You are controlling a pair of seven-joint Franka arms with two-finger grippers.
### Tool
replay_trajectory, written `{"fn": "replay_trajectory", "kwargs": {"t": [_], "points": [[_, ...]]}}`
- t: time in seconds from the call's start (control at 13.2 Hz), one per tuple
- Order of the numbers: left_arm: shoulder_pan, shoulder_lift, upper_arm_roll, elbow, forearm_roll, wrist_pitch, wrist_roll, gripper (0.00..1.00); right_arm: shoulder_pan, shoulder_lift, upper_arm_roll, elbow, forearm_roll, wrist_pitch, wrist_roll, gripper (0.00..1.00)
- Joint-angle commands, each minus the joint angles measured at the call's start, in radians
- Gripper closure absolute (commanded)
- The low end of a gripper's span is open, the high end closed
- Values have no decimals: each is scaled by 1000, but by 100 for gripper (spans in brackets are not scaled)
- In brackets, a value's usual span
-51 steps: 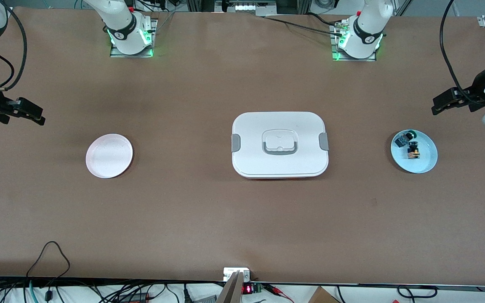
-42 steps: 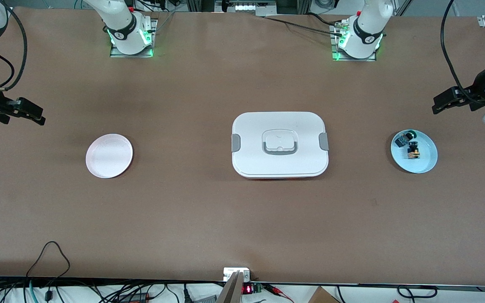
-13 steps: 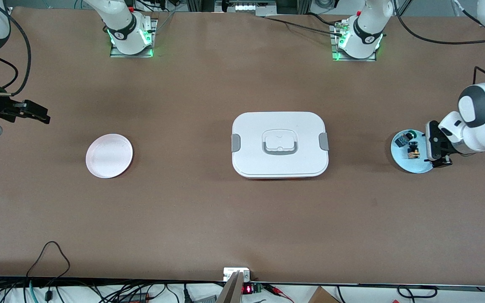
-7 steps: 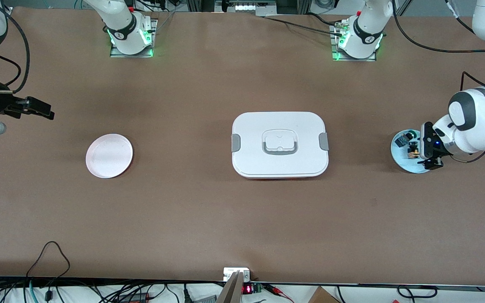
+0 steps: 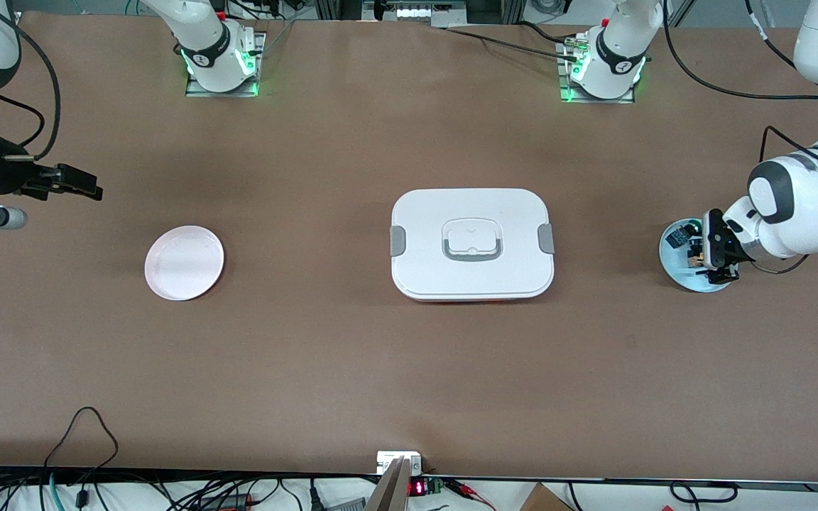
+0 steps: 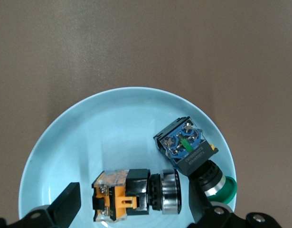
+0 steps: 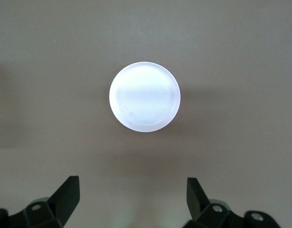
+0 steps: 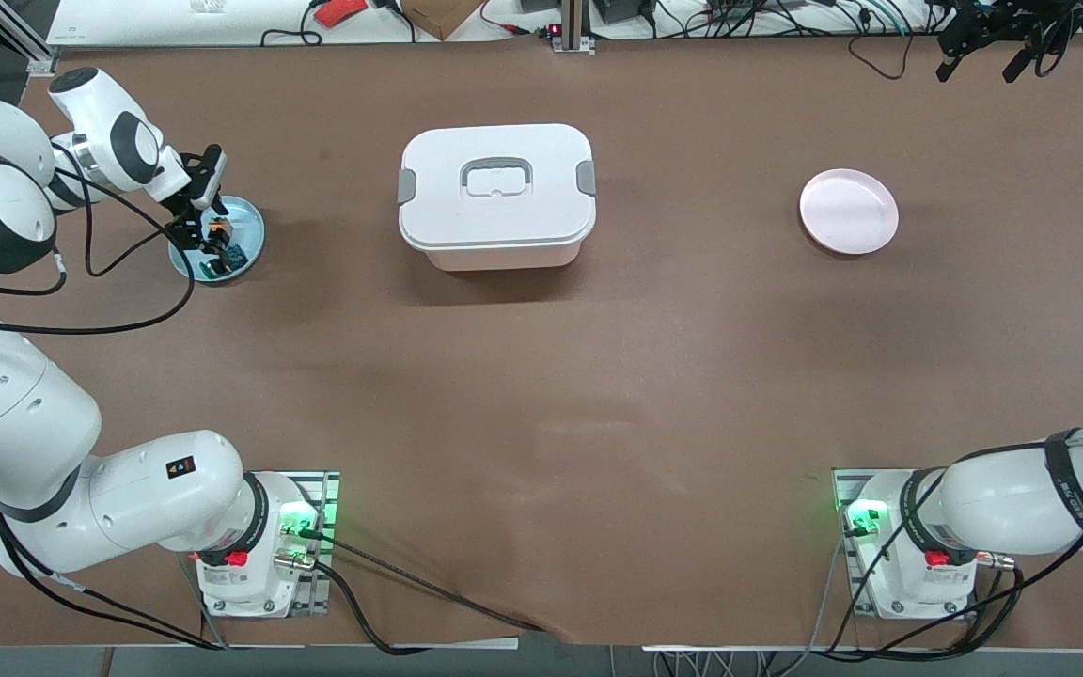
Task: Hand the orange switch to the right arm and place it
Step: 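Lower the left gripper and grasp the orange switch block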
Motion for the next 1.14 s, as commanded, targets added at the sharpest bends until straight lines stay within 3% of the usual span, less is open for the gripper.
{"fn": "replay_trajectory", "kwargs": {"t": [0.0,0.23,0.45,0.61,0.91,1.06], "points": [[19,-2,-20,-8,-36,13,37,0,8,39,5,11,17,-19,-18,0],[21,5,-20,-8,-36,13,37,0,-4,62,-3,11,173,-52,-17,0],[33,6,-28,-6,-42,13,39,1,16,54,0,12,182,-55,-7,0],[53,17,-51,-5,-42,13,39,7,11,56,2,12,207,-96,-9,0],[110,41,-100,8,-43,25,111,40,14,57,3,12,283,-116,-9,0],[110,41,-102,8,-42,25,111,39,27,60,3,12,368,-144,-3,0]]}}
